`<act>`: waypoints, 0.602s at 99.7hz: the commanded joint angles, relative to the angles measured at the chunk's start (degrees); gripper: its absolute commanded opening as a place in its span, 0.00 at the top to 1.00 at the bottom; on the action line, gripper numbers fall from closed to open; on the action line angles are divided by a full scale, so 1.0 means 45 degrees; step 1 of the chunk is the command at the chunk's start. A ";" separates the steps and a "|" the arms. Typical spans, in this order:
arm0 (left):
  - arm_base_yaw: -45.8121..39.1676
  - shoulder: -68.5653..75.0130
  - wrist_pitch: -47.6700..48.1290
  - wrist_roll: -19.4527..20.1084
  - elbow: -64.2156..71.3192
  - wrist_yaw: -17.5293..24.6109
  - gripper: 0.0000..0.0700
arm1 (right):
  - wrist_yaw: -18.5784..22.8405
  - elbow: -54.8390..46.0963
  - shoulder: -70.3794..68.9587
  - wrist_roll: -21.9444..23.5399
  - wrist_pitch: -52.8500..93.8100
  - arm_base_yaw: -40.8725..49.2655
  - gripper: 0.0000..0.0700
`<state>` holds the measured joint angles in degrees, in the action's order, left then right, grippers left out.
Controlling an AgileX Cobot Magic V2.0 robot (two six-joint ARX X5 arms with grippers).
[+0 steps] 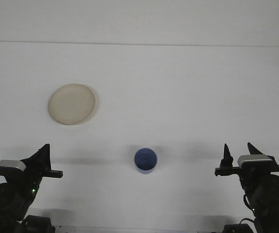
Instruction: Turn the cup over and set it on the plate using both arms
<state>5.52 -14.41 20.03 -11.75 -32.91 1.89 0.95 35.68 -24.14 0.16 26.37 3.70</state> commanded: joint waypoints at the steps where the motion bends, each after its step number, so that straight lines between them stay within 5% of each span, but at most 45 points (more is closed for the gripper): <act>1: 0.0019 -0.0860 0.0719 0.0194 -0.1253 0.0083 0.98 | 0.0029 0.0044 -0.0063 0.0005 -0.0136 0.0015 0.30; 37: 0.0019 -0.5799 0.5557 0.1423 -0.5586 0.0233 0.98 | 0.0029 0.0044 -0.0063 0.0010 -0.0131 0.0019 0.30; 60: 0.0019 -0.7193 0.6596 0.1792 -0.5926 0.0233 0.98 | 0.0029 0.0044 -0.0063 0.0005 -0.0126 0.0015 0.30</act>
<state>5.52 -46.41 49.80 -4.93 -58.54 2.90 0.95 35.68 -24.14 0.16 26.37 3.70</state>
